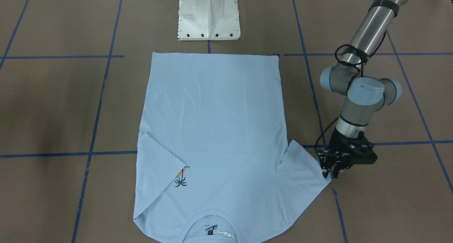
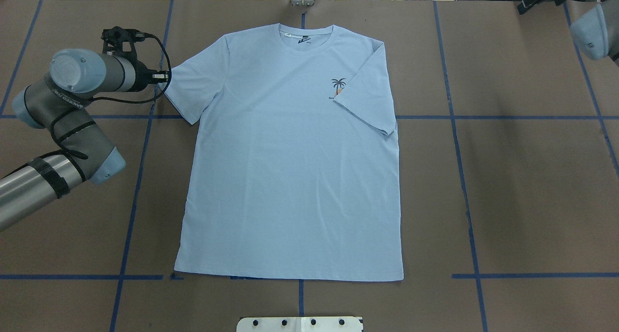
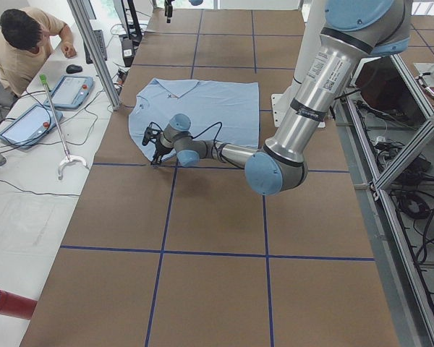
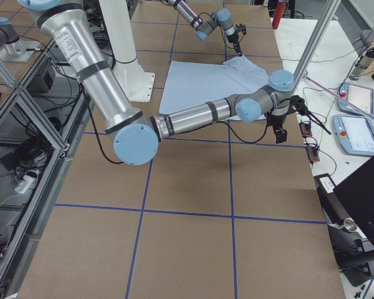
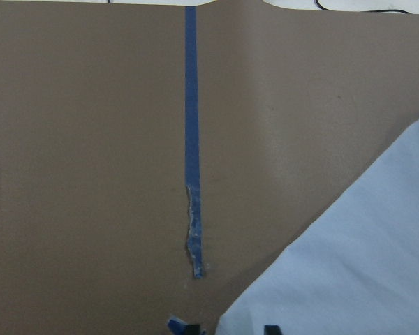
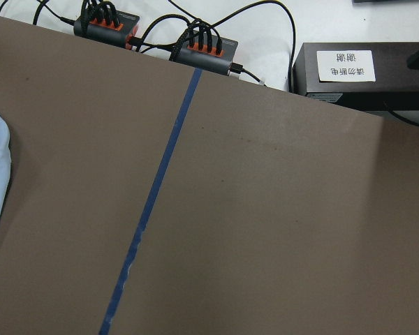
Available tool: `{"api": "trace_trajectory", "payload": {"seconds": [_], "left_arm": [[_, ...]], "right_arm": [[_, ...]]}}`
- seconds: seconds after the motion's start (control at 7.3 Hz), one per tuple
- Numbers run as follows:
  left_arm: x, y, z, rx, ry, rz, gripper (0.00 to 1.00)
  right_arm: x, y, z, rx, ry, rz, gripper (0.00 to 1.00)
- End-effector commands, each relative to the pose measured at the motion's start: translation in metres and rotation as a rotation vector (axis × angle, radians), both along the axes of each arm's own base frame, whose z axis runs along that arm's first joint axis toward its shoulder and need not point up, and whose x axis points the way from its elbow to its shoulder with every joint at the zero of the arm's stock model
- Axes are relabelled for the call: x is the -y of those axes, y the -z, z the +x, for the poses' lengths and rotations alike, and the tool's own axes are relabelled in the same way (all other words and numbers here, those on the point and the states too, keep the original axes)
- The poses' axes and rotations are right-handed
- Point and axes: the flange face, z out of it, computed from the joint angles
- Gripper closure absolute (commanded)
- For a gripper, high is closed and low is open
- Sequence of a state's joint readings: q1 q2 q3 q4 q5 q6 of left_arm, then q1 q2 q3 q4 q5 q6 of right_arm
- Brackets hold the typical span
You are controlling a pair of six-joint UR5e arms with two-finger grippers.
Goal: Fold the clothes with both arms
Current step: 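Move the left gripper to the shirt sleeve nearest it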
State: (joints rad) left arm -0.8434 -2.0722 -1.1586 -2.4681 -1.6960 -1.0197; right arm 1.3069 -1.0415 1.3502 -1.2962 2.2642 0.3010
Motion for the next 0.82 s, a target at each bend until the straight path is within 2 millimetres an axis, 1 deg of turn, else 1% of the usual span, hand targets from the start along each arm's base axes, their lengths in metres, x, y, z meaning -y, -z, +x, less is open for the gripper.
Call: {"api": "trace_trajectory", "payload": {"seconds": [0.0,0.27,0.41,0.55,0.69], "left_arm": [[-0.0005,-0.0025,0.0017,0.005,0.000,-0.001,0.62],[-0.0039,-0.0028,0.0073,0.008,-0.007,-0.001,0.61],[-0.0050,-0.0026,0.0090,0.008,-0.007,0.001,0.63],[-0.0050,-0.0026,0.0090,0.008,-0.007,0.001,0.77],[-0.0051,-0.0018,0.0089,0.007,-0.007,0.002,1.00]], "right_arm": [[0.0000,-0.0002,0.0000,0.000,0.000,0.000,0.00],[0.0000,-0.0002,0.0000,0.000,-0.001,-0.001,0.00],[0.0000,-0.0002,0.0000,0.000,-0.001,-0.001,0.00],[0.0000,-0.0002,0.0000,0.000,-0.001,-0.001,0.00],[0.0000,-0.0002,0.0000,0.000,-0.001,-0.001,0.00]]}}
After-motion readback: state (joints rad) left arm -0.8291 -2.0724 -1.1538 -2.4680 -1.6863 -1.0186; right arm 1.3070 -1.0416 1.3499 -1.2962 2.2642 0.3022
